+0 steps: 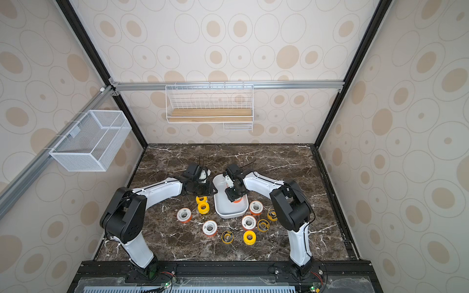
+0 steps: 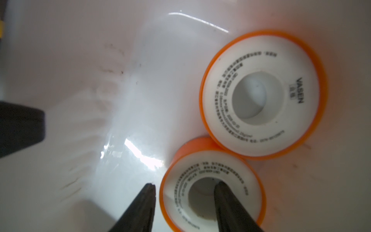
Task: Put the sealing tape into the storage box
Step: Place the sealing tape in the storage box.
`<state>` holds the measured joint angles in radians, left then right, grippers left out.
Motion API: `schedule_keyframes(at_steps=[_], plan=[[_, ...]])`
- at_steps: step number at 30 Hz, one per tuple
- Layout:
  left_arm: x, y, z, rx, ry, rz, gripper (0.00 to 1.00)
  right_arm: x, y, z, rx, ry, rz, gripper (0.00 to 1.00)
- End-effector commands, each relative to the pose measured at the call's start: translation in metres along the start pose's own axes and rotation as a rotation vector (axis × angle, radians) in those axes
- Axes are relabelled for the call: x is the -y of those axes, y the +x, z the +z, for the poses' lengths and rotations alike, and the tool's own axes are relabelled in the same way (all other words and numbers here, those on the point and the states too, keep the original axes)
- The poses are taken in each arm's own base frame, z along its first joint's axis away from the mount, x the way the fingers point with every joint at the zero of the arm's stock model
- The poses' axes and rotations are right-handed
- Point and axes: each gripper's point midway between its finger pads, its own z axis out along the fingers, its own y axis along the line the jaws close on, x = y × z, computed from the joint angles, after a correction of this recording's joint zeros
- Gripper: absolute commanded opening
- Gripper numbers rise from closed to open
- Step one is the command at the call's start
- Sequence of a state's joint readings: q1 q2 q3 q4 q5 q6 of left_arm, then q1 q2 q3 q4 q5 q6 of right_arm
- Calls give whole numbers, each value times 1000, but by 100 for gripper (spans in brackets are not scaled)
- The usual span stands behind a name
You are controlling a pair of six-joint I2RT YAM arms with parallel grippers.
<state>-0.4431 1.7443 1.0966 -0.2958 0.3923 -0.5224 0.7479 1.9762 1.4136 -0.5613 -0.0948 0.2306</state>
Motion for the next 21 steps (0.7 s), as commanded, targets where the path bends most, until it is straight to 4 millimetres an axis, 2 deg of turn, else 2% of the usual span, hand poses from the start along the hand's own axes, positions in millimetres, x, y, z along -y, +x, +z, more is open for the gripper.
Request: schedule_keyframes(at_steps=[1, 7, 11, 16, 21], plan=[[6, -16, -29, 61, -29, 43, 53, -5, -10, -30, 70, -6, 1, 55], [-2, -15, -63, 115, -117, 74, 60, -1, -14, -67, 177, -55, 53, 57], [-14, -8, -87, 158, -194, 79, 61, 14, -10, -85, 231, -78, 109, 57], [-34, 7, -114, 205, -301, 75, 62, 35, 6, -87, 216, -79, 163, 57], [-54, 20, -139, 247, -409, 64, 65, 43, 26, -78, 178, -71, 194, 56]])
